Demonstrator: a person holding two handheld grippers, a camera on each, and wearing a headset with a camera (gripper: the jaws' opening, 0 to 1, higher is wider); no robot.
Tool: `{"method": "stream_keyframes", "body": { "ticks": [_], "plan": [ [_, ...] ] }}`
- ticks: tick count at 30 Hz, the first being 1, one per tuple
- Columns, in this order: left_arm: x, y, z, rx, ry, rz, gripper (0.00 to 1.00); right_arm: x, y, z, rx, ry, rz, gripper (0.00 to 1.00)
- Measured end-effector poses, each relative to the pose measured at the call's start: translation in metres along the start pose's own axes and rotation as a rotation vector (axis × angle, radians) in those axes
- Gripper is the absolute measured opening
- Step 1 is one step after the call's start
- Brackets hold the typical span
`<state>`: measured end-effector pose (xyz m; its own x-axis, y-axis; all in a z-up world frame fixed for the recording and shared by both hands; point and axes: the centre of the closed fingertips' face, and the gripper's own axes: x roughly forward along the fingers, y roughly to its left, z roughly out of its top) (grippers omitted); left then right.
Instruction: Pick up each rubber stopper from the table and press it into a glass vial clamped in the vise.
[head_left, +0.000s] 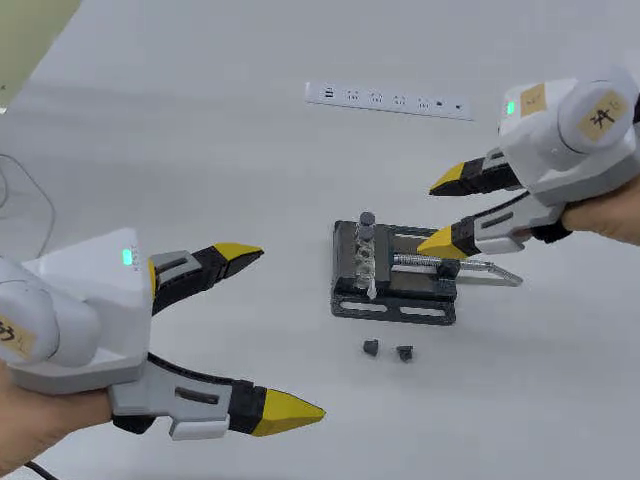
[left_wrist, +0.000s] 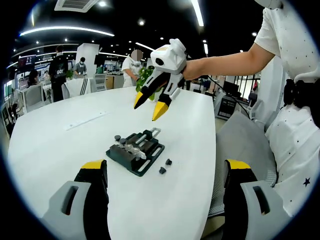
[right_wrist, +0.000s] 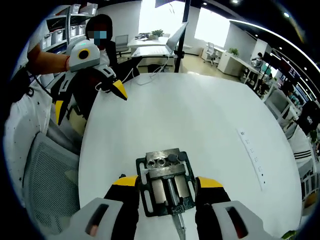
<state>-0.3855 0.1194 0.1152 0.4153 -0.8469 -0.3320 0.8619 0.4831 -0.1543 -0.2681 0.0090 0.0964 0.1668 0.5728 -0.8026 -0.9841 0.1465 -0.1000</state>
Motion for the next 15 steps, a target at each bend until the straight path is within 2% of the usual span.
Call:
{"method": "stream_keyframes", "body": {
  "ticks": [6, 15],
  "plan": [
    [0.001, -0.002, -0.001, 0.006, 0.017, -0.007, 0.97, -0.014, 0.01, -0.018, 0.051, -0.036, -0.021, 0.45],
    [0.003, -0.004, -0.003, 0.015, 0.041, -0.014, 0.97, -0.021, 0.034, -0.049, 0.092, -0.036, -0.022, 0.46]
  ]
}}
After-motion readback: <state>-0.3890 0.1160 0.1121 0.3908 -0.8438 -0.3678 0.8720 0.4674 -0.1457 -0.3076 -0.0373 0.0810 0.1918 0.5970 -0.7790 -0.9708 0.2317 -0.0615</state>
